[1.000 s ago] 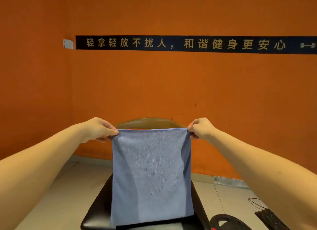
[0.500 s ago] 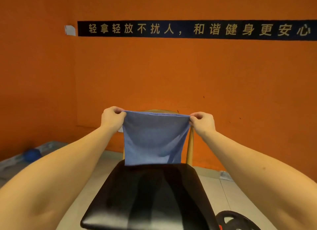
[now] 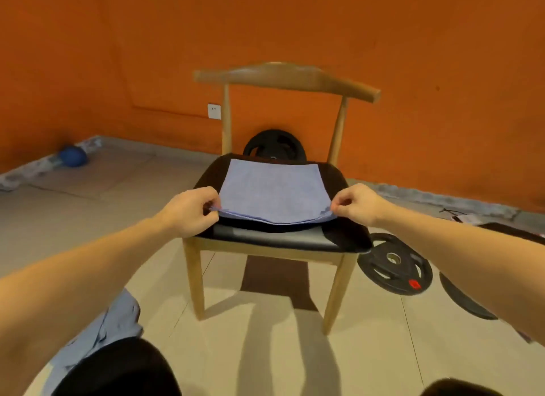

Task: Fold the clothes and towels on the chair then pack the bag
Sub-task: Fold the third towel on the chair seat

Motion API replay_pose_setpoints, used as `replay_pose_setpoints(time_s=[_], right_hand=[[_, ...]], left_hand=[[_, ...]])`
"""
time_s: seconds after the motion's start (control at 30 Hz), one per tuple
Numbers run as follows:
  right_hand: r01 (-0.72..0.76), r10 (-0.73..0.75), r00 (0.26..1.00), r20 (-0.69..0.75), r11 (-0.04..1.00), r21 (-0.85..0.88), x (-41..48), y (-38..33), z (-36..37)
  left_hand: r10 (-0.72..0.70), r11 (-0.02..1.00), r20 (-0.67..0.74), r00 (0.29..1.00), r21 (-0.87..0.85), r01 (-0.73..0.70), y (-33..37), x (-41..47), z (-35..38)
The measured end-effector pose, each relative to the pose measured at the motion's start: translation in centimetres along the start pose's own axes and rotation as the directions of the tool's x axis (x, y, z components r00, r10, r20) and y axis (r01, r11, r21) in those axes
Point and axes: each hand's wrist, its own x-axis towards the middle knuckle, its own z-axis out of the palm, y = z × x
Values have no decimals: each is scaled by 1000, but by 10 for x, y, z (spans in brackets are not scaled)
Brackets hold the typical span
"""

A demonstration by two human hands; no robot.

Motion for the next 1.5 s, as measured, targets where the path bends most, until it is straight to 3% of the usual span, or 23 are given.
replay_pose_setpoints(time_s=[0.13,0.23,0.37,0.47,0.57,0.63,0.77,1.03,1.13,1.23,1.37,1.5], right_hand=[[82,-44,979,199,979,-187,-13,5,20],[46,-19,982,188,989,-137,-1,1,22],[31,-36,995,-92,998,-60,48,-10,22],[-34,31,985,-167,999,-11,97,-18,35],[-92,90,986,-139,996,-14,147,-20,55],[-103,94,992,-83,988,-115,176,-12,70],[-127,143,990,5,898,-421,208,18,81],[-175,206,978,18,871,-460,217,33,90],[-176,208,978,28,884,-433,207,24,82],[-137,135,990,-28,939,-317,175,4,67],[48,-53,998,-30,985,-165,81,-10,60],[224,-207,975,85,907,-356,-3,7,73]], left_hand=[[188,962,158,969,168,-214,-9,-15,4],[218,947,199,956,194,-256,-9,-6,2],[12,999,-27,1000,32,-11,5,43,5],[-110,994,-51,993,9,110,7,102,19],[-202,979,17,979,-18,203,-2,160,44],[-227,974,63,972,-7,228,-11,190,60],[-212,957,241,947,246,152,-32,217,82],[-276,915,273,922,369,164,-46,218,92],[-291,920,270,918,344,190,-38,212,81],[-217,971,179,960,144,193,-17,182,61],[34,997,97,995,-78,-27,15,83,43],[188,956,213,959,185,-229,13,4,51]])
